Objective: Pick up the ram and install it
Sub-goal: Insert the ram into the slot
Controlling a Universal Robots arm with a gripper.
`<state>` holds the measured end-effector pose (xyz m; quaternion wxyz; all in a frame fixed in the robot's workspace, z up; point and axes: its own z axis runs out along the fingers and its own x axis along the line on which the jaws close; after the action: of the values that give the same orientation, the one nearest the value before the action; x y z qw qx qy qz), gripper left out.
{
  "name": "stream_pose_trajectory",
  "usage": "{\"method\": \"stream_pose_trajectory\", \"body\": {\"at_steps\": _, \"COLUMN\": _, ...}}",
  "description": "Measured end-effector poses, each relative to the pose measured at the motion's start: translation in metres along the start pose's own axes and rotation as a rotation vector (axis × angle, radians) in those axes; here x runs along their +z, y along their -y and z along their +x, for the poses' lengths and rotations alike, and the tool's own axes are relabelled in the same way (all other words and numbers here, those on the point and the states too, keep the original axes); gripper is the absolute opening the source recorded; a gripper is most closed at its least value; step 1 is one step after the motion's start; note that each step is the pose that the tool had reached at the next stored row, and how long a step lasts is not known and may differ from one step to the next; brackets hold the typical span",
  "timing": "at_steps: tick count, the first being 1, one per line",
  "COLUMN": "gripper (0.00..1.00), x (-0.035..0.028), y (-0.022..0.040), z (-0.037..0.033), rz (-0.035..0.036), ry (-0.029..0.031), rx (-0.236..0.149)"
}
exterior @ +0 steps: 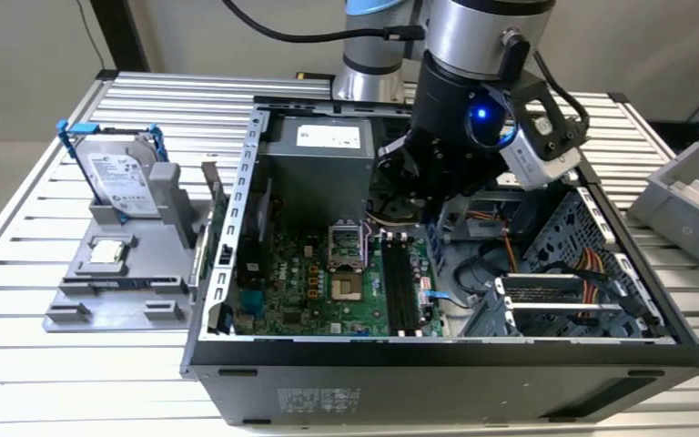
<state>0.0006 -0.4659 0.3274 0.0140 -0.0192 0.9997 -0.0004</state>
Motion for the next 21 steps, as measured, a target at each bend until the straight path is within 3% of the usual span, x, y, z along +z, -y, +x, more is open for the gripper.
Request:
{"method": "stream_pose_trajectory", "body": {"at_steps": 4, "gripper": 0.00, "x": 0.0043, "y": 0.0000, "z": 0.0002, "rz": 0.0010, "ry": -0.0001, "rx": 0.036}}
{"method": "stream_pose_trajectory", "body": {"at_steps": 16, "gripper": 0.00, "x": 0.0068, "y": 0.0000, "z": 0.0002, "rz": 0.0023, "ry": -0.0001, "rx": 0.039}}
{"method": "stream_pose_trajectory", "body": {"at_steps": 21, "gripper": 0.00, "x": 0.0114, "y": 0.0001, "z": -0.0010, "rz": 0.0021, "ry": -0.0001, "rx": 0.039}}
